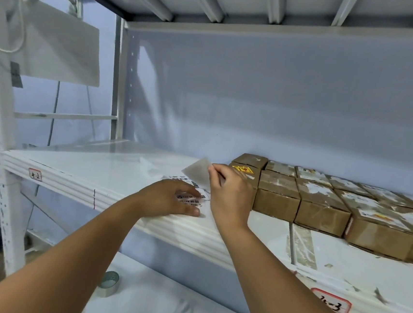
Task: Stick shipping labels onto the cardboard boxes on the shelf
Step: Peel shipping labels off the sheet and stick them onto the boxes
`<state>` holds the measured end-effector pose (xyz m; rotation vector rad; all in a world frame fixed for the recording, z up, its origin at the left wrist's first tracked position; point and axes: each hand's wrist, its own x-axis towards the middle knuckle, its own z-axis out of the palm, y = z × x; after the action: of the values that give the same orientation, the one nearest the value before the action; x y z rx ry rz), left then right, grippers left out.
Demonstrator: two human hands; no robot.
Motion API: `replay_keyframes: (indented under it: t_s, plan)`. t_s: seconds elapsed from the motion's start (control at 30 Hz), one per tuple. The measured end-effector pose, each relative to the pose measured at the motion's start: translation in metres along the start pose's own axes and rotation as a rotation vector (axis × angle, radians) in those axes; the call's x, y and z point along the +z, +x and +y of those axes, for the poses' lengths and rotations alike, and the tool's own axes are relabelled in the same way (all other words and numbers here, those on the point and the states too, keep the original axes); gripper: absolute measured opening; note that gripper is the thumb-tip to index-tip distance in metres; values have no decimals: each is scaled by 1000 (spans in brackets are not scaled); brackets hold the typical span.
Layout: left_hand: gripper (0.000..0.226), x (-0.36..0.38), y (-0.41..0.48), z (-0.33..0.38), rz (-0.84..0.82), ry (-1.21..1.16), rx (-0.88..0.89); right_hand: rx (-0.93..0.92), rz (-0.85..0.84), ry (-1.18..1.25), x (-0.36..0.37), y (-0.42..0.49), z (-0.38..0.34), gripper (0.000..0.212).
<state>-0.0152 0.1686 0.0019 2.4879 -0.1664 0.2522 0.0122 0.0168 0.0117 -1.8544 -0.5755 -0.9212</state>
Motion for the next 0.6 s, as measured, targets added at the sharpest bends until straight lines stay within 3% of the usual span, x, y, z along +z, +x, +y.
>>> replay_keyframes:
  t_s: [0.13,0.27,0.33,0.37,0.43,0.6]
  plan:
    - [33,2,5,-10,262,52,126,-31,22,-5,1,0,1,17]
    - [18,8,6,-10,437,62,112,-72,20,-6,3,-1,2,15]
    - [21,6,2,3,534,-145,37,-113,72,-25,5,-1,1,13]
    - [33,4,-1,12,541,-369,19,-140,85,-30,6,-1,1,15]
    - [35,5,-4,30,506,-794,11,-179,32,-56,9,0,1,23]
    - [18,16,-3,31,518,-1086,-4,-206,-227,-112,13,-1,6,25]
